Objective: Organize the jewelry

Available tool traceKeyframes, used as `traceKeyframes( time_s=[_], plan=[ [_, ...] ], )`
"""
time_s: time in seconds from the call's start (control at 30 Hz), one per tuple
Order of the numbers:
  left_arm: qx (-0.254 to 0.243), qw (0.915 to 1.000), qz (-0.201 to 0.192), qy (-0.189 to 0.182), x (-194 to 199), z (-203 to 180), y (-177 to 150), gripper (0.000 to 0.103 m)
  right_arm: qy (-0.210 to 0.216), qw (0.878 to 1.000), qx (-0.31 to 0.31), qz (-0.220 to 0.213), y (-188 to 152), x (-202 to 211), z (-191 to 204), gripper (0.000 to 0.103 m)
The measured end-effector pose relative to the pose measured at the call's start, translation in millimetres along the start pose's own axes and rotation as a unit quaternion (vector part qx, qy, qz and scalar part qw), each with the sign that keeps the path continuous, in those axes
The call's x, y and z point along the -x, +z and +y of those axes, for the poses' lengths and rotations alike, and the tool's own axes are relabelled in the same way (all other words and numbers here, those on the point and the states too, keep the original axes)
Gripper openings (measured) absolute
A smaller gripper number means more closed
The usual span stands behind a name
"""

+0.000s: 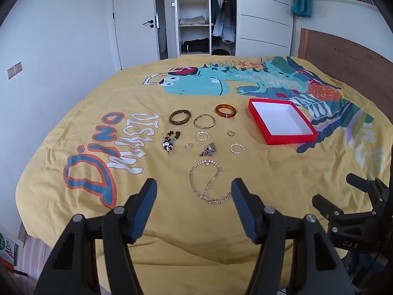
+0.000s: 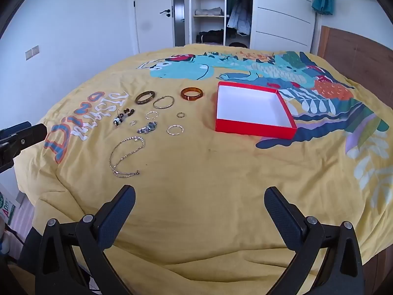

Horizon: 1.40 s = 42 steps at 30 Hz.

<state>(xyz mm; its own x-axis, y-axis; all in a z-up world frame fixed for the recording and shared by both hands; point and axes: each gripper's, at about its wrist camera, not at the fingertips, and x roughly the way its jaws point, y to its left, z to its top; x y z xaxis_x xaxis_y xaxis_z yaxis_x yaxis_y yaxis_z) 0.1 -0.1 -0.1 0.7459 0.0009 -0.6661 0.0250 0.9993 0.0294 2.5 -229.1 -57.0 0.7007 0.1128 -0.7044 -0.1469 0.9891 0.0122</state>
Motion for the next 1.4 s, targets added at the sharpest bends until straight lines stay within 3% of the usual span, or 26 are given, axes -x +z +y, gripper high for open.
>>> traceKeyframes(
  time_s=[0.93,1.4],
  plan=[
    [-0.004,1.0000,0.006,0.000,-5,-15,-16,0.061,0.003,1.000,-0.002,0.016,-2,-8,2,0.103],
    [0.008,0.9999,0.010,0.004,-17,-1,-14,0.061,0.004,1.000,-0.005,0.026,-3,-16,2,0.103]
  ],
)
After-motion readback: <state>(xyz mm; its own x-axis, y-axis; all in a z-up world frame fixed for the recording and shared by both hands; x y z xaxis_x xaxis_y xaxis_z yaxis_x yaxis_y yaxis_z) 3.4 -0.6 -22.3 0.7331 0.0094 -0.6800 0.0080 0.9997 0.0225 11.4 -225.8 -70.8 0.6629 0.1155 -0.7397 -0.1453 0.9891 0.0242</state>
